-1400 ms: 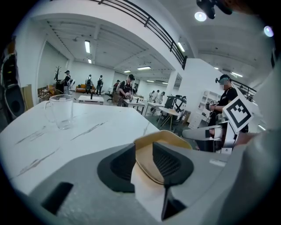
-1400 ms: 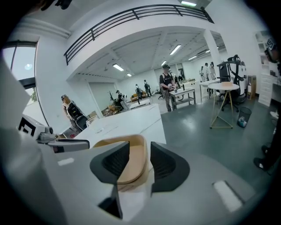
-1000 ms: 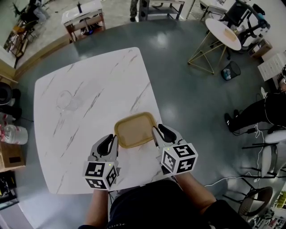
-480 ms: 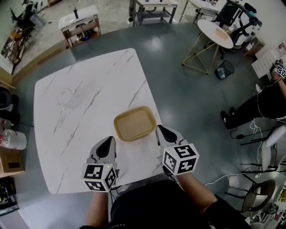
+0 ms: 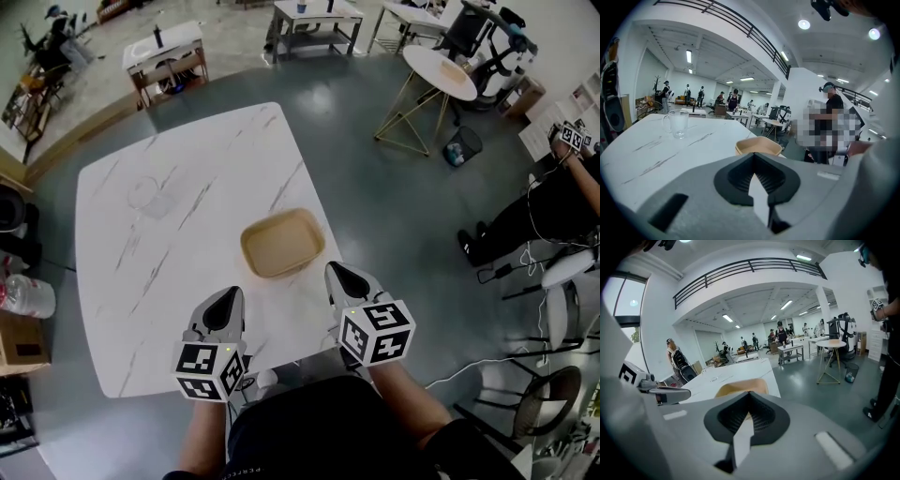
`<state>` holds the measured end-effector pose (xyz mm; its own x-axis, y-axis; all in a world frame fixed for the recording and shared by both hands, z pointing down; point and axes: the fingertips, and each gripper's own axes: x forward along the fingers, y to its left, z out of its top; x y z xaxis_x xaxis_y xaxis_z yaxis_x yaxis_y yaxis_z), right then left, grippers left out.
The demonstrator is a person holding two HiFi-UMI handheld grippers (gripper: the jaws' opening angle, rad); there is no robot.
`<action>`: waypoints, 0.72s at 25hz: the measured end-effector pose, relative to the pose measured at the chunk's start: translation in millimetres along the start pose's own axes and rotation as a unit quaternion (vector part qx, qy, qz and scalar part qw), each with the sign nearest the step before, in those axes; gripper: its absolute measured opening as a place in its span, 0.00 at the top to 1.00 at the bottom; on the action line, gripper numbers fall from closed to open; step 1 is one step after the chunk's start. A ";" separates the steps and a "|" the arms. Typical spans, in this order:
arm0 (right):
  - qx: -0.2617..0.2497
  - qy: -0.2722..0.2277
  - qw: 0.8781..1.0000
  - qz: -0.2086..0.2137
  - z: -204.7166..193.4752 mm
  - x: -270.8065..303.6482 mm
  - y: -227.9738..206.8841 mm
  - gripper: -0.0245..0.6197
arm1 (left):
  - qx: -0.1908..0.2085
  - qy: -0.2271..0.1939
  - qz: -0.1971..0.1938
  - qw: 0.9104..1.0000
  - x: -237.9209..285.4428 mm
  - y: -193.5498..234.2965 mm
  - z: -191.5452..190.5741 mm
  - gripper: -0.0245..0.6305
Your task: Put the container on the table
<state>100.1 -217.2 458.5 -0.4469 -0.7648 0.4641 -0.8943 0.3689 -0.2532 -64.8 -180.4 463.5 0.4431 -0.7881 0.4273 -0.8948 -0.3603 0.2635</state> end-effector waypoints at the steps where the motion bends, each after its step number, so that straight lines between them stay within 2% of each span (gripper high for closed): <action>1: 0.000 -0.002 1.000 -0.002 -0.3 -3.4 0.1 0.96 | 0.002 0.000 -0.002 1.000 -2.0 -2.2 -0.2 0.97; 18: 0.003 -0.013 1.000 -0.018 -15.8 -42.5 12.5 0.96 | 0.020 -0.002 -0.037 0.999 -32.3 -28.5 -10.0 0.97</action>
<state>107.5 -171.8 449.1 -0.4141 -0.7907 0.4509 -0.9094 0.3378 -0.2428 -53.1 -139.8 450.8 0.5077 -0.7611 0.4038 -0.8613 -0.4369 0.2594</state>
